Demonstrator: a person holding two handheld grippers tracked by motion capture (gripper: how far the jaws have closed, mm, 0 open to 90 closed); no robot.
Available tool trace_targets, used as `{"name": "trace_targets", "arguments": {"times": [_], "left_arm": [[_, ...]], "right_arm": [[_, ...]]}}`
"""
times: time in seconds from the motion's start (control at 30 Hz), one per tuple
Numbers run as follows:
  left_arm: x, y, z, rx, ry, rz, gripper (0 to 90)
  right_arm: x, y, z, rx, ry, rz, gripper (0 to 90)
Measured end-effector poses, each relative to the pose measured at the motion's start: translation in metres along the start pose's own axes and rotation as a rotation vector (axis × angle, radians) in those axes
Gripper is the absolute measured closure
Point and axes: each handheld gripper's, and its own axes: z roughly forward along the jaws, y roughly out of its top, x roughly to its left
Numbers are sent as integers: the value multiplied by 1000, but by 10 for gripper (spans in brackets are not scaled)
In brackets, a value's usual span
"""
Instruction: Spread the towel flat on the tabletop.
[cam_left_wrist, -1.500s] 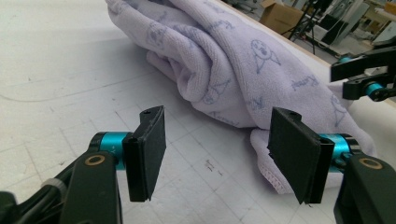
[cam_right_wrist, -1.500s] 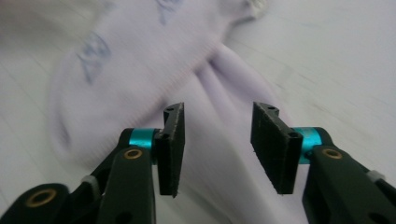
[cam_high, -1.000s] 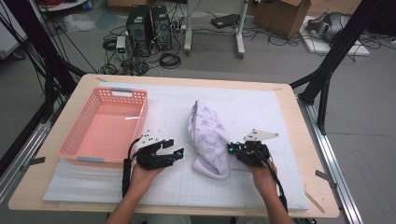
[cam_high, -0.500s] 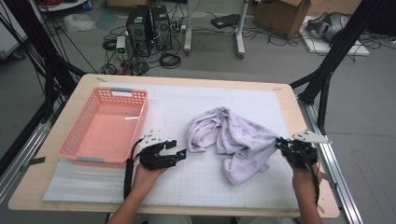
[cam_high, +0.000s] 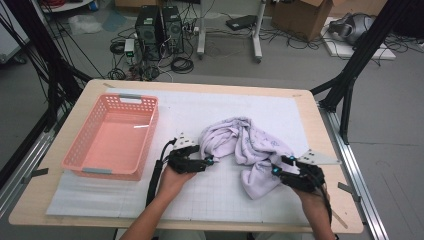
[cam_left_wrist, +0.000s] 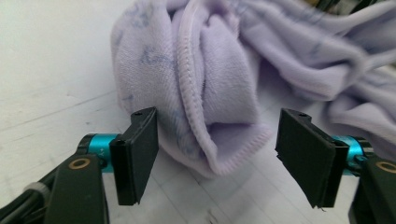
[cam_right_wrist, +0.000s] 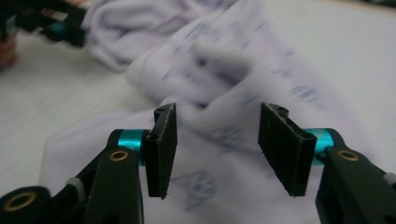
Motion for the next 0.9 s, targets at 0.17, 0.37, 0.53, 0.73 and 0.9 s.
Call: {"name": "trace_targets", "arguments": {"times": [0.17, 0.37, 0.53, 0.73, 0.9], "left_arm": [[-4, 4, 16, 94, 77, 48, 289], [6, 4, 10, 102, 87, 24, 655], [16, 6, -2, 53, 146, 4, 707], [32, 10, -17, 5, 168, -41, 720], [37, 13, -27, -45, 158, -48, 714]], "right_arm": [[14, -16, 29, 112, 26, -36, 362], [17, -21, 30, 147, -21, -67, 621], [19, -24, 11, 157, -6, -72, 804], [29, -41, -29, 161, 15, -90, 806], [35, -62, -67, 144, 43, -48, 801]]}}
